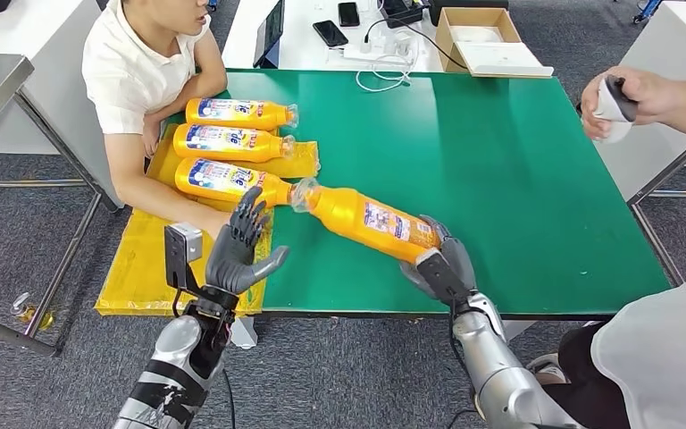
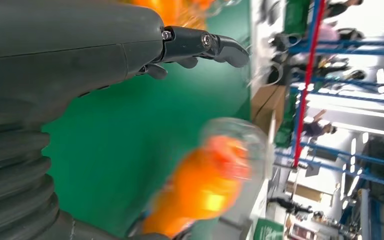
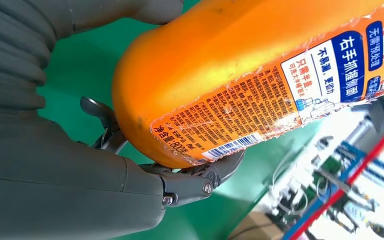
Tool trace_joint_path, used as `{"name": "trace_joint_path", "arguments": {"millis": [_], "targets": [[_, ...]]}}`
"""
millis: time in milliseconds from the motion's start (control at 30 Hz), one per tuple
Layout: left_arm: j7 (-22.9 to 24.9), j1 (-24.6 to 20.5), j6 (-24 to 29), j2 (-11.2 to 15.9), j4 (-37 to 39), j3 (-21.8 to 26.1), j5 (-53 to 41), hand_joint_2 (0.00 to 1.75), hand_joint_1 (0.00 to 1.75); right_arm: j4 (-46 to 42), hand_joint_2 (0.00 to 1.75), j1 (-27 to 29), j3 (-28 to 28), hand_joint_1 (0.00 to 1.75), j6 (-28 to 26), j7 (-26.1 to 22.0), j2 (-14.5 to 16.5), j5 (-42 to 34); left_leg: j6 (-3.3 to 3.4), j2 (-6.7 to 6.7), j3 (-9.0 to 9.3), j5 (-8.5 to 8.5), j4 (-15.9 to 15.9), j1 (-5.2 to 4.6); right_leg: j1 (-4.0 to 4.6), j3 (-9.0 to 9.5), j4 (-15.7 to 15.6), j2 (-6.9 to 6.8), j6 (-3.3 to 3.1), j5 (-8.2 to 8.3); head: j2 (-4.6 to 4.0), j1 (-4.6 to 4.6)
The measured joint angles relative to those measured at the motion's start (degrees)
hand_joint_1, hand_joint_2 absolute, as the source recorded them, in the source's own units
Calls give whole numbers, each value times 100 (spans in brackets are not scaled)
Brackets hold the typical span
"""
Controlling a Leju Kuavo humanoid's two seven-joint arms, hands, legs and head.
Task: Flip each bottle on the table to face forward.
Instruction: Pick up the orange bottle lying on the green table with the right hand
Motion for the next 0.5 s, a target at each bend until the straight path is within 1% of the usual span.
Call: {"name": "trace_joint_path", "arguments": {"millis": [100, 233, 500], "targets": [[-64, 81, -164, -30, 146, -6, 83, 175, 0, -278, 175, 141, 123, 175, 20, -3, 19, -416, 0, 0, -2, 0, 0, 0, 0, -2, 0, 0, 0, 0, 0, -1], [-200, 176, -516, -81, 200, -8, 312, 175, 0, -678, 175, 322, 329, 175, 192, -5, 60, -905, 0, 1, -3, 0, 0, 0, 0, -3, 0, 0, 0, 0, 0, 0], [-222, 224, -604, -114, 241, -9, 359, 175, 0, -1029, 175, 457, 533, 175, 235, -6, 108, -1003, 0, 0, -3, 1, 0, 0, 0, -3, 0, 0, 0, 0, 0, 1]]}}
